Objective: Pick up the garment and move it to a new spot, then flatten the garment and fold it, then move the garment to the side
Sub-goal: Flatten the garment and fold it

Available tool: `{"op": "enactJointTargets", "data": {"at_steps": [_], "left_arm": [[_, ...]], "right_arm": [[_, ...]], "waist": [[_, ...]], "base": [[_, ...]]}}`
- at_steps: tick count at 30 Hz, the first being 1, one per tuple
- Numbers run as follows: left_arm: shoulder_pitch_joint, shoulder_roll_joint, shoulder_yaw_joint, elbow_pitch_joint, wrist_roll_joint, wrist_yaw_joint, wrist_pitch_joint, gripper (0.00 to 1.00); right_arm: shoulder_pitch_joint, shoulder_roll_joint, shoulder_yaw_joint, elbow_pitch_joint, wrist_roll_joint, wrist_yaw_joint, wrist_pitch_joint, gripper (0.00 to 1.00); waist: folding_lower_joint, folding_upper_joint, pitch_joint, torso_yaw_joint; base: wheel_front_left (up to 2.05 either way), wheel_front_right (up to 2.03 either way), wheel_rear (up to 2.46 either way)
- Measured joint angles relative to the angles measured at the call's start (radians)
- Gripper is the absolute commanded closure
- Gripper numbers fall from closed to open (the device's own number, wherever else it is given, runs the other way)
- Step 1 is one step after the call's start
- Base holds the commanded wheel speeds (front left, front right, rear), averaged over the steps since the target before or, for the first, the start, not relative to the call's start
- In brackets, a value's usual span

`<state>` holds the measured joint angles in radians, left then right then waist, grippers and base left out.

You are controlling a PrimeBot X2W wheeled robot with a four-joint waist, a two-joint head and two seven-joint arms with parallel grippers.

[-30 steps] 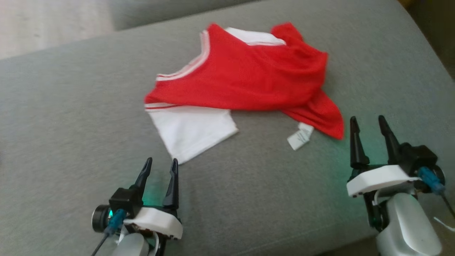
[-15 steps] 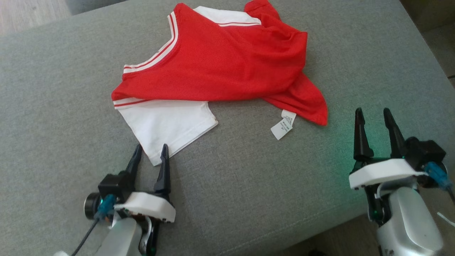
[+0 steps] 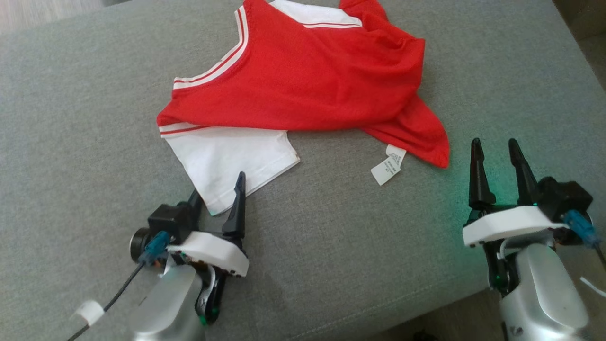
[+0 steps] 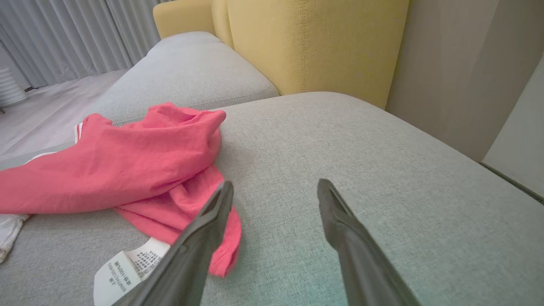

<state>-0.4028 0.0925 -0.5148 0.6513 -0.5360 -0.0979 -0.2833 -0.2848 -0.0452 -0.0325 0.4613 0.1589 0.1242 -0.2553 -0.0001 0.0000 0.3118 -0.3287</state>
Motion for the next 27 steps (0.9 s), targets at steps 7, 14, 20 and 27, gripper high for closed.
{"op": "enactJointTargets", "data": {"at_steps": [7,14,20,27], "left_arm": [[-0.028,-0.001,-0.033,0.011,-0.009,-0.001,0.000,1.00],[0.009,-0.030,0.089,-0.049,0.081,-0.019,0.012,1.00],[0.026,-0.038,0.109,-0.064,0.125,-0.035,0.018,1.00],[0.046,-0.041,0.120,-0.078,0.146,-0.034,0.018,1.00]], "right_arm": [[-0.026,0.000,0.002,0.023,0.011,0.000,0.000,0.00],[-0.035,0.000,0.004,0.138,0.070,0.000,0.000,0.00],[-0.070,0.000,0.020,0.242,0.127,0.000,0.000,0.00],[-0.119,-0.004,0.051,0.317,0.187,0.000,-0.006,0.00]], "waist": [[0.0001,0.0000,0.007,0.019],[0.0004,0.0000,0.011,0.078],[0.0004,-0.0001,0.006,0.122],[0.0002,-0.0001,0.011,0.145]], "base": [[0.00,0.00,0.00],[0.00,0.00,0.00],[0.00,0.00,0.00],[0.00,0.00,0.00]]}}
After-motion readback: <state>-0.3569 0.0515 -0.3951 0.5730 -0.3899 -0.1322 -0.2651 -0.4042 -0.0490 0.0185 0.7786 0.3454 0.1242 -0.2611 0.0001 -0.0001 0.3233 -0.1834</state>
